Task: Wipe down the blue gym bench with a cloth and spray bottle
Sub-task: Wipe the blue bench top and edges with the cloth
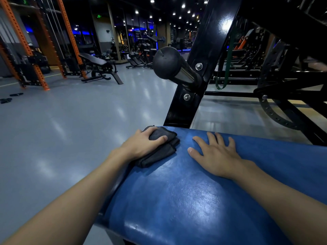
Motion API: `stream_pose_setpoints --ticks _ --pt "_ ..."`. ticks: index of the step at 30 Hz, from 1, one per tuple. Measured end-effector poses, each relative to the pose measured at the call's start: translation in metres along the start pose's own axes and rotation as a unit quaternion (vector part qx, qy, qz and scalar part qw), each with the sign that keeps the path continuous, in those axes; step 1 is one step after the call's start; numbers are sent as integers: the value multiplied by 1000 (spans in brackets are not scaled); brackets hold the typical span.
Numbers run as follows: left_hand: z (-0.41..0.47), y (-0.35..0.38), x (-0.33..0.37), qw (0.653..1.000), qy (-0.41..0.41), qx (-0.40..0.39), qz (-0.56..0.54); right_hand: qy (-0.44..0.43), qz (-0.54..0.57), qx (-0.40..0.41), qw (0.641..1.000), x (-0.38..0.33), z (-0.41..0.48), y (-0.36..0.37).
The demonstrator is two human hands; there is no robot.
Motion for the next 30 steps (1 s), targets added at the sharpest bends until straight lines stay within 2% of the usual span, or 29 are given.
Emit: stream_pose_setpoints --ticks 4,7,10,15,25,30 --pt "-21 3 -6 1000 -15 2 20 -14 -41 16 999 -10 -9 -9" --pt "-14 1 4 998 -36 6 43 -54 38 10 998 -26 -24 -9" --pt "-1 -1 15 998 -41 11 54 -75 20 -14 997 -34 -32 6" --pt "-11 1 12 998 -36 17 54 -66 29 -8 997 -31 -31 11" --pt "-89 10 -7 995 -49 5 81 -66 15 -13 998 -34 -41 4" --pt "-75 2 3 996 -42 -2 83 -94 -11 -14 995 -38 -65 9"
Point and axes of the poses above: each hand's wrist, its own z-axis towards the middle knuckle, its own y-axis out of the palm, x = y × z, the point moved 4 cm from there along z, towards the middle knuckle, and after that the axes turned 4 degrees about -x, right-handed, at the moved point
